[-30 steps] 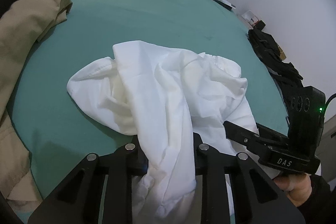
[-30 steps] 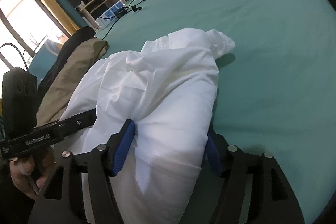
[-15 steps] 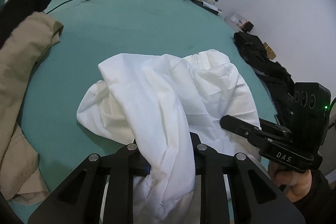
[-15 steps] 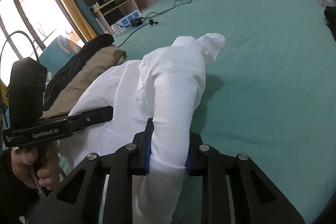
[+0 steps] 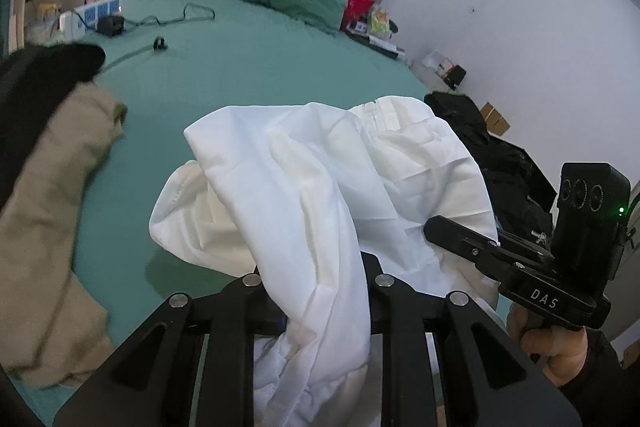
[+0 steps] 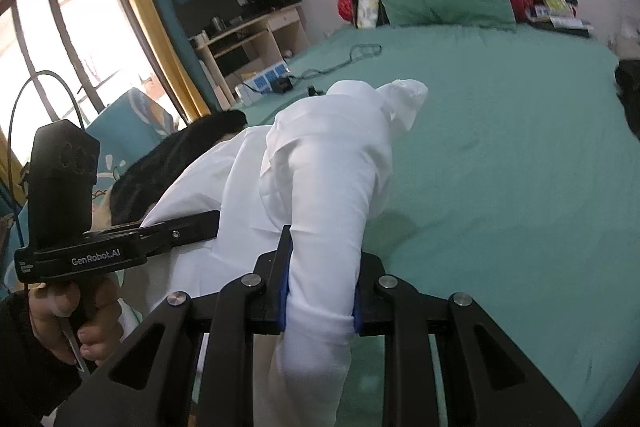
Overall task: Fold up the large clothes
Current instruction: 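Carry the jacket bundle onto the beige garment pile and release both tools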
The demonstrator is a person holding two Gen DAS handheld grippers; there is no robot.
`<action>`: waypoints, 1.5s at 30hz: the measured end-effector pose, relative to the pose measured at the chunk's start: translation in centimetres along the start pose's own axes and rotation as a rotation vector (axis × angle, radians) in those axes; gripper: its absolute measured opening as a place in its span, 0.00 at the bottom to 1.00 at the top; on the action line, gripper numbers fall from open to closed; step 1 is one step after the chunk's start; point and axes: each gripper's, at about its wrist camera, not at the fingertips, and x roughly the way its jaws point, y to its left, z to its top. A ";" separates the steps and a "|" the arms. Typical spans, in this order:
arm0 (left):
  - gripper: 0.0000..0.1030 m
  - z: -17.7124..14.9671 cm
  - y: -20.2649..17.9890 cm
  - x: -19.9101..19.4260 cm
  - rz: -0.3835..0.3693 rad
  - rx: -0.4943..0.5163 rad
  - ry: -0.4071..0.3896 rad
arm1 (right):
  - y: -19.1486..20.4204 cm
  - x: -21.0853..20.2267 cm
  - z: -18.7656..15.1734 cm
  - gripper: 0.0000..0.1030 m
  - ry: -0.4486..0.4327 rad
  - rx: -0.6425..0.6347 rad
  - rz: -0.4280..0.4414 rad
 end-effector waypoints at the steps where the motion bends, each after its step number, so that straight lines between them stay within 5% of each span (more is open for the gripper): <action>1: 0.22 0.3 0.0 -0.4 0.004 0.003 -0.008 | 0.4 0.1 0.4 0.22 -0.008 -0.004 0.003; 15: 0.22 5.2 5.7 -3.3 0.099 0.048 -0.067 | 5.2 5.3 3.4 0.22 -0.061 -0.033 0.054; 21: 0.22 5.6 9.2 -0.9 0.143 0.042 -0.030 | 4.4 9.4 2.8 0.22 -0.044 0.068 0.123; 26: 0.23 4.0 12.7 3.2 0.177 -0.067 0.056 | 3.4 13.8 1.0 0.22 0.062 0.082 0.094; 29: 0.27 2.5 13.9 5.3 0.243 -0.107 0.108 | 2.0 16.0 -0.5 0.28 0.137 0.141 0.064; 31: 0.35 1.9 14.9 5.9 0.238 -0.149 0.116 | 0.7 16.6 -1.1 0.36 0.161 0.188 0.054; 37: 0.37 2.5 14.9 6.2 0.249 -0.130 0.135 | -0.6 16.0 -1.6 0.55 0.193 0.188 0.030; 45: 0.38 3.5 13.3 1.8 0.334 -0.079 0.026 | -0.7 14.2 -0.8 0.58 0.222 0.192 -0.029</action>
